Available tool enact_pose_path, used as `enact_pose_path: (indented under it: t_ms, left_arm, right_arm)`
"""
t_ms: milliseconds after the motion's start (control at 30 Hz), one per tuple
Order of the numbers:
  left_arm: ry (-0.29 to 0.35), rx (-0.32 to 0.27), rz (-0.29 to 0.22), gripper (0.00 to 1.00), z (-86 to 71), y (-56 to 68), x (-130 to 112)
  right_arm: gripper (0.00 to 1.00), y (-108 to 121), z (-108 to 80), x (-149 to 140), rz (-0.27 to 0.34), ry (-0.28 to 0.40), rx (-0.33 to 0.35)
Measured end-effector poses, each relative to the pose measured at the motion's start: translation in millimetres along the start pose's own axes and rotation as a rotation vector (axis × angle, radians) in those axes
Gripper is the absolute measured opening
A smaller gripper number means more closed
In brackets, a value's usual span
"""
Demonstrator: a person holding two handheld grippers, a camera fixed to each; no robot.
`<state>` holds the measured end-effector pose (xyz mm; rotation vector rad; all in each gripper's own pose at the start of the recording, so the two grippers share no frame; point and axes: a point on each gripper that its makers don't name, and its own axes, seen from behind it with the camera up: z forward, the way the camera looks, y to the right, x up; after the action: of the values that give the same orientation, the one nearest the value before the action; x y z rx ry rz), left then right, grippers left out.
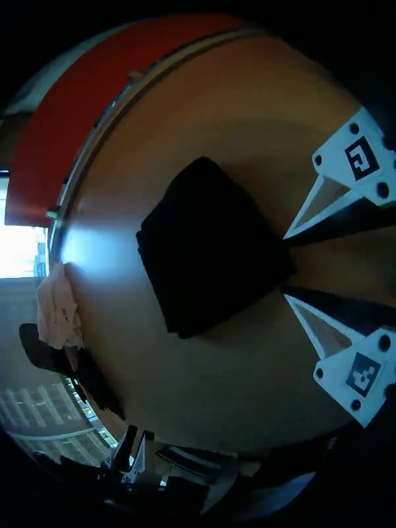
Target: Fold towel
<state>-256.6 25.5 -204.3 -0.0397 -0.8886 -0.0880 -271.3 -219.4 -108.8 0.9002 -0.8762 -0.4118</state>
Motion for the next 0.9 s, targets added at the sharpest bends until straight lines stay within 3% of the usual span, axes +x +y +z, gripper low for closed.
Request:
enact_pose_path:
  t_ms: [333,533,900]
  left_arm:
    - [0.000,0.001,0.001,0.80,-0.4,-0.2,-1]
    - [0.001,0.001,0.003,0.80,-0.5,-0.6,-1]
    - [0.006,-0.004,0.010,0.80,-0.4,-0.9,1]
  right_arm:
    - [0.25,2,4.1,-4,0.011,-0.002,-0.011]
    - [0.06,2,2.0,-4,0.018,0.001,-0.013]
    - [0.04,8,-7.9,10,0.007,0.025,-0.028]
